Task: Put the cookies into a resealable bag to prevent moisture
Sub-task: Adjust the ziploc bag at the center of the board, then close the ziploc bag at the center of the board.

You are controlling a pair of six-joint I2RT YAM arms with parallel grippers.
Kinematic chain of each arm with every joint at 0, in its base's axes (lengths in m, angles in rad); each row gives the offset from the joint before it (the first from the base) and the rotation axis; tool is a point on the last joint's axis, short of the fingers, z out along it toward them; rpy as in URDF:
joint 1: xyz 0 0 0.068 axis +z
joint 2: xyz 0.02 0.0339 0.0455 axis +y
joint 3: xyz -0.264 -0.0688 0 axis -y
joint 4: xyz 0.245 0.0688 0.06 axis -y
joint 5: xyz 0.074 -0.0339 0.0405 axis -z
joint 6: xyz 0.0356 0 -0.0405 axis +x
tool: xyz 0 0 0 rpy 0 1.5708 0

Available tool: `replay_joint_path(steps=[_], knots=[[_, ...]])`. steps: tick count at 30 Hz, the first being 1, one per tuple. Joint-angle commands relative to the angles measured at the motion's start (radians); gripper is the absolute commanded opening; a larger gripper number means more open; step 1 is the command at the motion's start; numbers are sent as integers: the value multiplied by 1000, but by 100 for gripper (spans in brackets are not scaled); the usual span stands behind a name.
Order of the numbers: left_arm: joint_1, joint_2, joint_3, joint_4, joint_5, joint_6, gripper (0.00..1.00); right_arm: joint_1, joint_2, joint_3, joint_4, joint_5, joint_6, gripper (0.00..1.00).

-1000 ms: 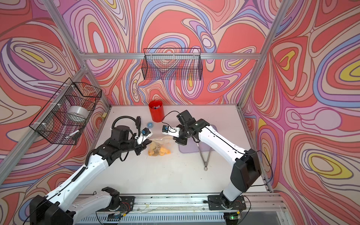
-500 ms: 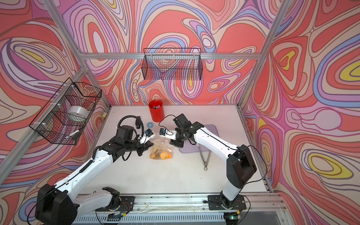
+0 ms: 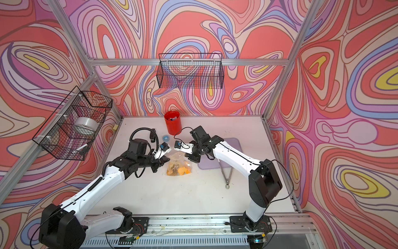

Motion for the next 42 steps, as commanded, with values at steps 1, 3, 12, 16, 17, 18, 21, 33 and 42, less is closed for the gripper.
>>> replay_joint_path(steps=[1, 3, 12, 16, 17, 18, 21, 33, 42], knots=[[7, -1, 22, -13, 37, 22, 0, 8, 11, -13, 89, -35, 44, 15], [7, 0, 24, -20, 44, 27, 0, 9, 8, -20, 111, -54, 49, 8], [13, 1, 37, -44, 61, 47, 0, 8, 40, -8, 115, -95, 58, 0], [14, 5, 42, -53, 69, 58, 0, 8, 37, -37, 195, -100, 109, 37], [13, 6, 44, -61, 73, 63, 0, 8, 37, -41, 211, -106, 111, 37], [15, 8, 47, -68, 76, 67, 0, 8, 42, -40, 216, -108, 114, 37], [16, 11, 53, -87, 68, 80, 0, 9, 50, -37, 231, -89, 113, 16], [42, -95, -109, 199, -44, -54, 21, -7, 50, 79, -130, -154, 9, 0], [41, -84, -262, 476, -16, -312, 43, -9, 95, 99, -96, -155, 78, 0]])
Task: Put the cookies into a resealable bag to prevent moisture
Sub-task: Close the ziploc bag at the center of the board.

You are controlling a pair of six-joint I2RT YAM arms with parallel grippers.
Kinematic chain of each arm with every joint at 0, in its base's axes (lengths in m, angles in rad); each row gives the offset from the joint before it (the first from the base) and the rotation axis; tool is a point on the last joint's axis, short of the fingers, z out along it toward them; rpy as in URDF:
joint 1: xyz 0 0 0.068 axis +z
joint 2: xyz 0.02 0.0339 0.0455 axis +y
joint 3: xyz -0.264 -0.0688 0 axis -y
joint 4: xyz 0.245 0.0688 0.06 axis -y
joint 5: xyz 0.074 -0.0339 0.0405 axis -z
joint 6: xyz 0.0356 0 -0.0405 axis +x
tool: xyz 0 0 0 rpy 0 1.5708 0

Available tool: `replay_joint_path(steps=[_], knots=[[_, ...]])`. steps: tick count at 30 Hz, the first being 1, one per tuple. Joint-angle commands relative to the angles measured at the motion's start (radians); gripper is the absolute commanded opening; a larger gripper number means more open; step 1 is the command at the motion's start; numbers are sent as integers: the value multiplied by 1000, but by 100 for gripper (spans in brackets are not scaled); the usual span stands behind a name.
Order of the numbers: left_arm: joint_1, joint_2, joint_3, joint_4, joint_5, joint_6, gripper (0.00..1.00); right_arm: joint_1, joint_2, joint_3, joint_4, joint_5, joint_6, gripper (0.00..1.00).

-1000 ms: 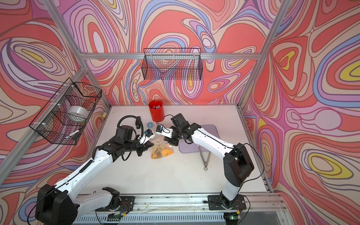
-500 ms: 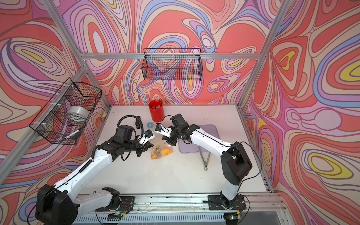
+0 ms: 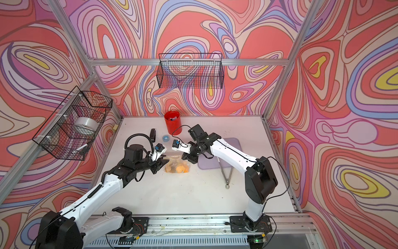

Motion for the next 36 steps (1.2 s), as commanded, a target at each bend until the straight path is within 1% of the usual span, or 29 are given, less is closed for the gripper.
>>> replay_joint_path(steps=[1, 2, 3, 4, 5, 6, 8, 12, 13, 15, 16, 19, 20, 21, 22, 23, 24, 25, 26, 29, 30, 31, 32, 33, 34, 36], knots=[[3, 8, -50, 193, 7, -149, 41, -3, 44, 24, 14, -13, 30, 0], [2, 15, -60, 221, -1, -168, 29, -2, 48, 27, 23, -7, 33, 0], [2, 22, -70, 247, -11, -180, 13, -3, 49, 27, 41, 14, 38, 2], [3, 27, -77, 267, -18, -186, 2, -3, 50, 26, 55, 23, 42, 6], [2, 32, -83, 282, -24, -188, 0, -2, 50, 23, 75, 33, 46, 13], [3, 38, -86, 287, -22, -186, 0, -1, 46, 14, 104, 46, 53, 19], [3, 46, -80, 273, -10, -175, 0, -1, 39, -7, 157, 60, 59, 27], [3, 44, -62, 226, 6, -151, 0, -1, 33, -29, 239, 91, 69, 29], [3, 39, -61, 219, 9, -145, 0, -1, 33, -35, 259, 96, 73, 27], [3, 33, -60, 203, 9, -136, 0, -2, 31, -44, 282, 97, 71, 5], [3, 33, -58, 197, 8, -133, 0, -1, 32, -45, 280, 89, 63, 0], [3, 32, -56, 194, 9, -130, 0, -1, 34, -47, 269, 45, 43, 0], [3, 34, -52, 191, 14, -126, 0, -1, 34, -50, 277, 33, 50, 3], [3, 37, -50, 188, 18, -121, 0, -1, 35, -54, 287, 22, 57, 18], [2, 40, -45, 180, 24, -117, 0, -1, 36, -58, 302, 9, 64, 28], [3, 45, -40, 172, 30, -113, 0, -1, 37, -60, 313, 0, 67, 30], [3, 49, -36, 161, 38, -106, 0, -1, 39, -58, 322, -9, 72, 29], [3, 54, -28, 148, 44, -99, 0, -1, 44, -58, 330, -19, 71, 20], [3, 60, -19, 134, 49, -91, 0, -1, 48, -58, 338, -31, 72, 0], [4, 65, -4, 116, 51, -74, 0, -1, 60, -47, 330, -78, 64, 0], [5, 66, -3, 114, 55, -72, 0, -1, 66, -46, 339, -85, 75, 2], [7, 65, 0, 112, 58, -70, 0, -1, 71, -47, 352, -96, 86, 21], [7, 66, 4, 107, 62, -67, 0, -1, 73, -50, 364, -108, 94, 24], [9, 66, 7, 102, 64, -64, 0, -1, 78, -51, 366, -128, 93, 9], [11, 67, 10, 99, 67, -63, 0, -1, 81, -50, 366, -151, 88, 0], [14, 70, 10, 95, 76, -63, 0, -1, 86, -54, 381, -181, 102, 0]])
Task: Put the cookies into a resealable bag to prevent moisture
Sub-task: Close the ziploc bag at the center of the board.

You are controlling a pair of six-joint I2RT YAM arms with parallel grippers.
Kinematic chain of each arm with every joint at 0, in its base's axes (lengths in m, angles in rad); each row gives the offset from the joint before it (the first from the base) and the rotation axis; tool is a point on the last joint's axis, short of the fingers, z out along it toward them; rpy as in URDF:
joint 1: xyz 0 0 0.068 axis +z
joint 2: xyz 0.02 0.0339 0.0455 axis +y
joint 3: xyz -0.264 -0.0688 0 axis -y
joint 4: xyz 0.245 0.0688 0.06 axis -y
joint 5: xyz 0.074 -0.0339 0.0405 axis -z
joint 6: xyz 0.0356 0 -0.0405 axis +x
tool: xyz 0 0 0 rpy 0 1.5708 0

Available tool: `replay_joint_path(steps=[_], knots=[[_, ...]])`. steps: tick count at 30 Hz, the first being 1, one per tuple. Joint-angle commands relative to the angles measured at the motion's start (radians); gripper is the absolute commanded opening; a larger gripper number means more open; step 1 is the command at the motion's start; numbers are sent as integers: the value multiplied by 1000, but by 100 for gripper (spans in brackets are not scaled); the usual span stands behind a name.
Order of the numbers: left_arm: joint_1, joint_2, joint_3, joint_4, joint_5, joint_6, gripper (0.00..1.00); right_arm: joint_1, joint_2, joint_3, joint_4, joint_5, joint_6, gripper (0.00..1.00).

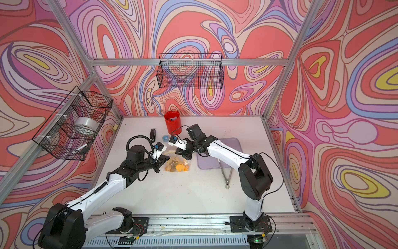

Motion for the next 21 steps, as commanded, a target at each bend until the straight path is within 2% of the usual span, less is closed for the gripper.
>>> replay_joint_path(steps=[1, 2, 3, 6, 7, 8, 9, 11, 12, 13, 14, 15, 18, 19, 20, 21], knots=[[11, 13, 30, -31, 41, 21, 0, -1, 20, -15, 71, -87, 44, 15], [13, 12, 29, -31, 46, 20, 0, -1, 21, -20, 91, -95, 56, 18], [12, 14, 27, -30, 47, 19, 0, -1, 23, -21, 94, -109, 51, 2], [15, 14, 27, -30, 52, 19, 0, -1, 33, -16, 112, -153, 76, 0], [15, 14, 26, -28, 54, 20, 0, -1, 37, -21, 138, -160, 100, 17], [18, 14, 27, -28, 56, 19, 0, -1, 38, -25, 154, -167, 111, 17], [19, 15, 26, -26, 57, 19, 0, -1, 41, -25, 158, -183, 106, 0], [23, 18, 24, -20, 58, 11, 0, -1, 50, -19, 159, -217, 111, 0], [25, 20, 23, -17, 62, 8, 0, -1, 56, -19, 176, -218, 130, 2], [27, 21, 23, -14, 65, 5, 0, -1, 61, -16, 188, -221, 145, 20], [28, 24, 22, -14, 69, 3, 0, -1, 66, -12, 190, -229, 145, 18], [30, 25, 22, -13, 71, 4, 0, -1, 71, -4, 180, -242, 137, 0], [32, 25, 23, -16, 73, 8, 0, -1, 80, 6, 188, -272, 154, 0], [34, 25, 25, -21, 75, 9, 0, -1, 82, 3, 211, -276, 174, 21], [33, 25, 26, -23, 75, 10, 0, -1, 81, 1, 224, -279, 180, 24], [35, 24, 27, -25, 76, 12, 0, -1, 84, 0, 231, -295, 180, 10]])
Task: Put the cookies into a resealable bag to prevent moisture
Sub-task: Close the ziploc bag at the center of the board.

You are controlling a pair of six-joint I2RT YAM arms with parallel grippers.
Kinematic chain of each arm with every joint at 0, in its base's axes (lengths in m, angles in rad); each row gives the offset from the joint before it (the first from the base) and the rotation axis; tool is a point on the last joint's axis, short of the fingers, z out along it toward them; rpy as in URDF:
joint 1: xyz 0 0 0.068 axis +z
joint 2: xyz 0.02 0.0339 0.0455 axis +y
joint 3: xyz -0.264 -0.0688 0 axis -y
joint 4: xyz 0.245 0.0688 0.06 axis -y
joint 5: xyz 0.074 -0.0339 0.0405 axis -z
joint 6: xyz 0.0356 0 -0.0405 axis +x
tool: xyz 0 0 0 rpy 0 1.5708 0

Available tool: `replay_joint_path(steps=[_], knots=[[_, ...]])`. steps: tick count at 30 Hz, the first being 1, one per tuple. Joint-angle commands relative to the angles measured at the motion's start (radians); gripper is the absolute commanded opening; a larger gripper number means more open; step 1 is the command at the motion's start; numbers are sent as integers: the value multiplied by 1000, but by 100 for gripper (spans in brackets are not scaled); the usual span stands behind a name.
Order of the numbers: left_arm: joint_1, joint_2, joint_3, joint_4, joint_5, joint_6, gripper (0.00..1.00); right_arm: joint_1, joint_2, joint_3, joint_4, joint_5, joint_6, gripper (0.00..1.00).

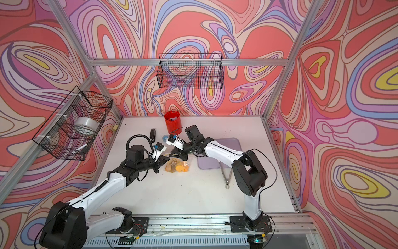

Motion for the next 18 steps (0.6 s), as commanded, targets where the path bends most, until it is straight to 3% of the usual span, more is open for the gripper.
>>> replay_joint_path(steps=[1, 3, 5, 7, 9, 10, 11, 12, 13, 16, 18], knots=[[10, 5, 27, -13, 27, 9, 0, 0, 15, 14, 56, -79, 32, 0], [13, 1, 30, -20, 33, 11, 0, 0, 20, 18, 67, -105, 46, 0], [14, -2, 32, -28, 38, 13, 0, 0, 22, 7, 122, -106, 94, 22], [16, -3, 31, -32, 41, 15, 0, 0, 27, 12, 119, -120, 85, 0], [17, 0, 33, -36, 45, 16, 0, 0, 36, 30, 101, -147, 83, 0], [18, 1, 35, -39, 49, 16, 0, 0, 38, 29, 121, -144, 106, 6], [18, 2, 36, -41, 52, 16, 0, 0, 40, 24, 145, -144, 127, 22], [19, 5, 37, -43, 51, 16, 0, 0, 38, 23, 155, -146, 130, 20], [20, 6, 38, -42, 50, 16, 0, 0, 40, 28, 149, -153, 121, 0], [19, 6, 39, -41, 51, 14, 0, 0, 49, 53, 106, -165, 100, 0], [19, 5, 38, -42, 48, 15, 0, 0, 48, 45, 140, -154, 134, 19]])
